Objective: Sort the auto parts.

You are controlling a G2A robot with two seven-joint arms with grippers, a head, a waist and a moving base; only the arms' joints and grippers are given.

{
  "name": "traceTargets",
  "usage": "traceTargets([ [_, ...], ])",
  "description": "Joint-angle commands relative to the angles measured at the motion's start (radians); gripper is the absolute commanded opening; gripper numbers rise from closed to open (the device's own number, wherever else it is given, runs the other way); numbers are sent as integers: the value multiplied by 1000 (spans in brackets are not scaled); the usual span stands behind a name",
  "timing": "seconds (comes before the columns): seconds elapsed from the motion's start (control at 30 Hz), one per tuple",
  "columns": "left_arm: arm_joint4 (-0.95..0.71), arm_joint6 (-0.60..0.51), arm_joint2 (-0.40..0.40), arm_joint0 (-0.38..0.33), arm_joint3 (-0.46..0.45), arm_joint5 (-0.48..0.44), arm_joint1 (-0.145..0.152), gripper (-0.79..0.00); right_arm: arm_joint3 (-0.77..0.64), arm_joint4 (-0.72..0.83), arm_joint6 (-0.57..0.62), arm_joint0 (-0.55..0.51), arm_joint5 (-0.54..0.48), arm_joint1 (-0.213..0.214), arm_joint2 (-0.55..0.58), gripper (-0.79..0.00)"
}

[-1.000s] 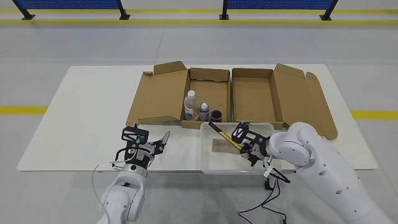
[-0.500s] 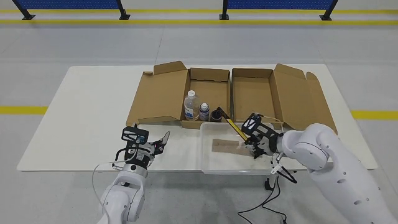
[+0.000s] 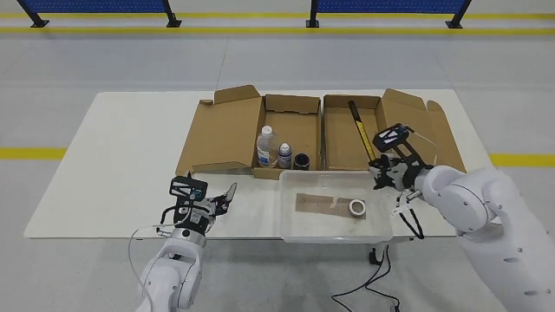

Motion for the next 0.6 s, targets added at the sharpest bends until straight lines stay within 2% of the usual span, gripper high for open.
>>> traceTargets([
  [0.0,0,0,0,0,0,0,0,0,14,-7,-6,8,30,0,14,-785],
  [0.2,0,0,0,0,0,0,0,0,103,-23,-35,53,125,-7,25,-785],
  [0.57,0,0,0,0,0,0,0,0,365,0,-74,198,159,-31,-43,-785],
])
